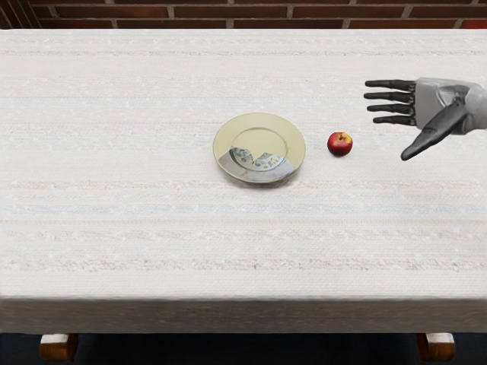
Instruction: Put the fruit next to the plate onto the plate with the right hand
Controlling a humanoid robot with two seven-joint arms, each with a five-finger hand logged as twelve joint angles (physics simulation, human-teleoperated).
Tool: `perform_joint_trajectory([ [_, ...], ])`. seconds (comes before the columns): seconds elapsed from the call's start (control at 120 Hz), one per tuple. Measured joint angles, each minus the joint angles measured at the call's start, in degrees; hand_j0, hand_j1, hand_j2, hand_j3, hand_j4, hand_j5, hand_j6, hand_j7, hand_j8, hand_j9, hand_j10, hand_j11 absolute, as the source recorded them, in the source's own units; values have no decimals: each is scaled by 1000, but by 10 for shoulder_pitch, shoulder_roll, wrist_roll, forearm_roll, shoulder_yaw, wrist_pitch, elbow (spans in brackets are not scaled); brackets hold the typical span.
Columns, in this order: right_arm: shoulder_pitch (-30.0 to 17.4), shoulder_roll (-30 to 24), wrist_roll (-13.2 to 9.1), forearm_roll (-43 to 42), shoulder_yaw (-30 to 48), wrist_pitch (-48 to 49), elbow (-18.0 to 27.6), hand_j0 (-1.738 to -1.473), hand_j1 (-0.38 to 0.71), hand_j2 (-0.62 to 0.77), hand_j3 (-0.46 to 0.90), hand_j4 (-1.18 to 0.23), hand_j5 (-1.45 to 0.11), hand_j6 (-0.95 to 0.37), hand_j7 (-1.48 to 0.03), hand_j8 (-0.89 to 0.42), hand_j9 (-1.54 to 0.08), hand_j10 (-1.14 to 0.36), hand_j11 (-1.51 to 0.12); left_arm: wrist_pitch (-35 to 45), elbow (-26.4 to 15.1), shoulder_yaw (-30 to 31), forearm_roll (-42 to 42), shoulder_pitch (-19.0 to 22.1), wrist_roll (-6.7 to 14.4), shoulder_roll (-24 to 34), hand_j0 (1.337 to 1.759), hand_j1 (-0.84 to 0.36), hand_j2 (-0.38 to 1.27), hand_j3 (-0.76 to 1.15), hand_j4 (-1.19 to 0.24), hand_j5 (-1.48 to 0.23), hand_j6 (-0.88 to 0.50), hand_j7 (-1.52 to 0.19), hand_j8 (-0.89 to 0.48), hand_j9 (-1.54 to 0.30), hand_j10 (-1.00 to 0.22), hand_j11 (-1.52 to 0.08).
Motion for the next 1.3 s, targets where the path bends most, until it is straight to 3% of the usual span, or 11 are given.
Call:
perform_joint_trajectory([
  [0.225,2,-1,0,-7,6,0,0,-1658,-309,-6,0,-34,-45,-34,-45,-34,-45,-34,-45,0,0,0,0,0,0,0,1658,60,48,0,-241,-313,-241,-313,-241,-313,-241,-313],
  [0.475,24,-2,0,-165,8,-32,59,-1658,-308,-6,0,-36,-46,-36,-46,-36,-46,-36,-46,0,0,0,0,0,0,0,1658,60,48,0,-241,-313,-241,-313,-241,-313,-241,-313],
  [0.725,40,30,-65,-268,-9,-246,89,-1658,-307,-6,0,-39,-47,-40,-47,-39,-47,-38,-47,0,0,0,0,0,0,0,1658,60,48,0,-241,-313,-241,-313,-241,-313,-241,-313],
  [0.933,156,109,-107,-282,-196,-398,75,-1658,-307,-6,0,-39,-48,-41,-47,-40,-48,-39,-47,0,0,0,0,0,0,0,1658,60,48,0,-241,-313,-241,-313,-241,-313,-241,-313],
  [1.1,193,186,-148,-282,-278,-460,33,-1658,-306,-6,0,-40,-48,-41,-48,-40,-48,-39,-48,0,0,0,0,0,0,0,1658,60,48,0,-241,-313,-241,-313,-241,-313,-241,-313],
  [1.3,205,293,-190,-282,-329,-493,-42,-1658,-306,-6,0,-39,-48,-41,-48,-40,-48,-39,-48,0,0,0,0,0,0,0,1658,60,48,0,-241,-313,-241,-313,-241,-313,-241,-313],
])
